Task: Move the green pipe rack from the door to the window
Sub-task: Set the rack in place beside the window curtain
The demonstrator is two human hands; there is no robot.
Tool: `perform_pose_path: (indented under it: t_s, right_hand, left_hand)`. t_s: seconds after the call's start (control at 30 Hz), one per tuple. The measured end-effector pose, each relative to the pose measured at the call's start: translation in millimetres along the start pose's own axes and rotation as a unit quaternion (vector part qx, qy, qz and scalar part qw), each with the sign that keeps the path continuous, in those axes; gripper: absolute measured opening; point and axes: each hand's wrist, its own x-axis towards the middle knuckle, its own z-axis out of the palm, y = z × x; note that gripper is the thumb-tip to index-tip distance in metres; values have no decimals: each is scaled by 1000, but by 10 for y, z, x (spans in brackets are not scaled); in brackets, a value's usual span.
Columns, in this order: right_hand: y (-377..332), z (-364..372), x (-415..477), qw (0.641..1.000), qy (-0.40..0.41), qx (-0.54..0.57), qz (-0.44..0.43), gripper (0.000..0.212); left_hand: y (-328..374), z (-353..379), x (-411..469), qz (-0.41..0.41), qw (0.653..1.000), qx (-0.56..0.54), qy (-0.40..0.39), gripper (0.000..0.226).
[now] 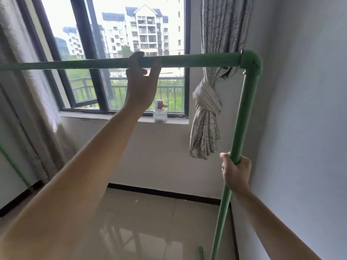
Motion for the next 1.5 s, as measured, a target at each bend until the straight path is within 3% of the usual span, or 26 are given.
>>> perform_pose_path:
  t_s: [0.13, 0.2, 0.37, 0.5, 0.6, 0.8, 0.9, 1.03, 1.37, 1.5]
  right_hand:
    - [115, 98, 486, 1000, 25, -13, -6, 51]
    - [362, 183, 1108, 998, 64, -30, -2, 54]
    - [558, 265, 1609, 994, 95, -53, -22, 55]
    - [1050, 412, 2604, 996, 68, -59, -13, 50]
    - [1110, 515, 2622, 995, 67, -58, -38, 48]
    - [1456, 636, 3508, 998, 38, -50, -7, 49]
    - [1589, 660, 3749, 999, 36, -41, -3, 48]
    - [1685, 712, 3994, 997, 55, -46, 0, 49]
    - [1887, 756, 4186, 990, 124, -53, 50, 45]
    - [1864, 729, 4180, 985, 161, -36, 55, 42]
  left_hand:
    - [-255, 417, 247, 38, 998, -28, 48, 53]
    - [-504, 1000, 653, 20, 997, -45, 57, 50]
    - [-698, 1375, 907, 74, 992, -46, 96, 50]
    - [-1160, 2114, 1273, 78, 992, 5, 98, 46]
    - [-1279, 2040, 1399, 48, 995, 5, 84, 46]
    - [-1612, 2623, 1829, 62, 993, 53, 90, 50]
    - [-1734, 2879, 1944, 95, 987, 49, 120, 48]
    - [-1928, 3120, 2107, 116, 987, 35, 101, 49]
    - [-1981, 3265, 2290, 132, 978, -141, 73, 40]
    - [-1941, 3296, 2352, 158, 972, -153, 76, 46]
